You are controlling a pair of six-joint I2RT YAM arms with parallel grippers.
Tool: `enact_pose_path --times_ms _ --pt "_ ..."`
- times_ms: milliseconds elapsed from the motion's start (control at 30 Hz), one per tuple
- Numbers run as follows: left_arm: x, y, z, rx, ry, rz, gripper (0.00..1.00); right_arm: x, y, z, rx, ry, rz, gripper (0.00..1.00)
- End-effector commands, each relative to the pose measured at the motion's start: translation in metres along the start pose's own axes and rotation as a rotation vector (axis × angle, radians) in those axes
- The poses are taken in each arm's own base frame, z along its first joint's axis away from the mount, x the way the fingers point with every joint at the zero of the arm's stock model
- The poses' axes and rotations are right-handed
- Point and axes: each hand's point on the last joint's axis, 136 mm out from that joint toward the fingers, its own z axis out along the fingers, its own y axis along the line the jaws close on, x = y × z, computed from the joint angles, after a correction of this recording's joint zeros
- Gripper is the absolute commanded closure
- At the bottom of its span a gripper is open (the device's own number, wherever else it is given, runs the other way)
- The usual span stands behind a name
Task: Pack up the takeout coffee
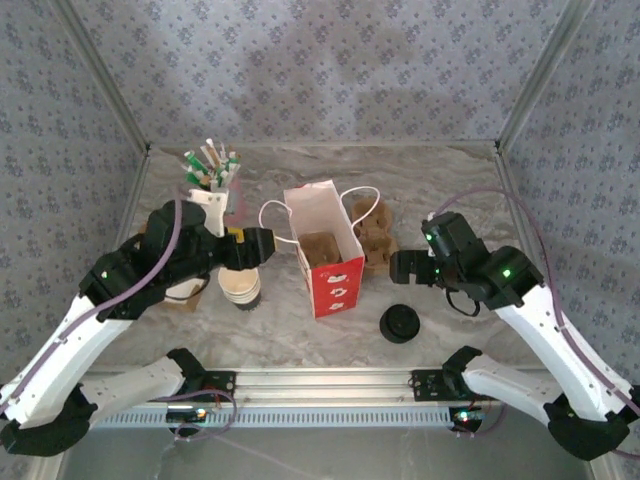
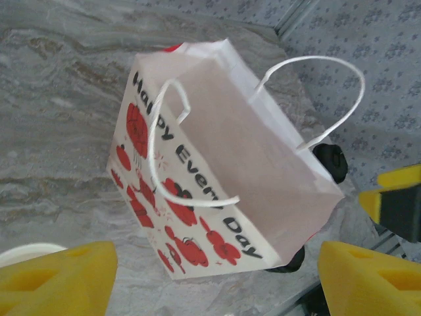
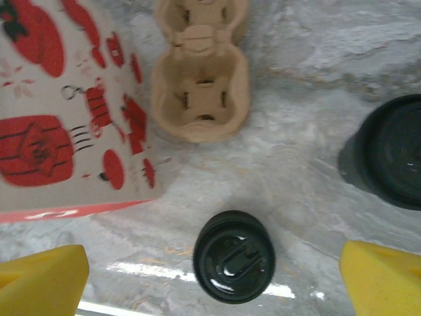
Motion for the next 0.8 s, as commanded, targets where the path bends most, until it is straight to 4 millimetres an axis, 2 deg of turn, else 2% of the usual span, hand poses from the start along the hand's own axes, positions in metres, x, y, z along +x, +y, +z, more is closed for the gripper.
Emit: enact_pose_path --times_ms 0,200,333,400,567,600,767 --pt "-0.011 -0.027 -0.001 0.052 0.041 0.107 0.20 -0.006 -0.047 -0.003 0.182 0.044 0.133 0.00" --pt "-0.021 -0.064 0.026 0.095 0.098 0.205 0.19 -0.017 -0.095 0.000 0.331 0.018 0.291 0.00" --pt "-0.024 -0.085 0.047 0.121 0.143 0.260 0.18 -0.021 -0.118 0.007 0.350 0.021 0.386 0.00" --pt "-0.025 -0.095 0.057 0.142 0.164 0.283 0.18 -0.023 -0.124 0.013 0.336 0.027 0.413 0.00" --pt "-0.020 -0.118 0.088 0.171 0.231 0.340 0.18 -0.031 -0.125 0.034 0.252 0.050 0.447 0.02" --pt "-0.022 -0.126 0.092 0.188 0.235 0.352 0.18 -0.023 -0.127 0.045 0.249 0.086 0.454 0.02" --pt "-0.012 -0.146 0.122 0.207 0.300 0.410 0.18 -0.018 -0.139 0.066 0.297 0.145 0.485 0.06"
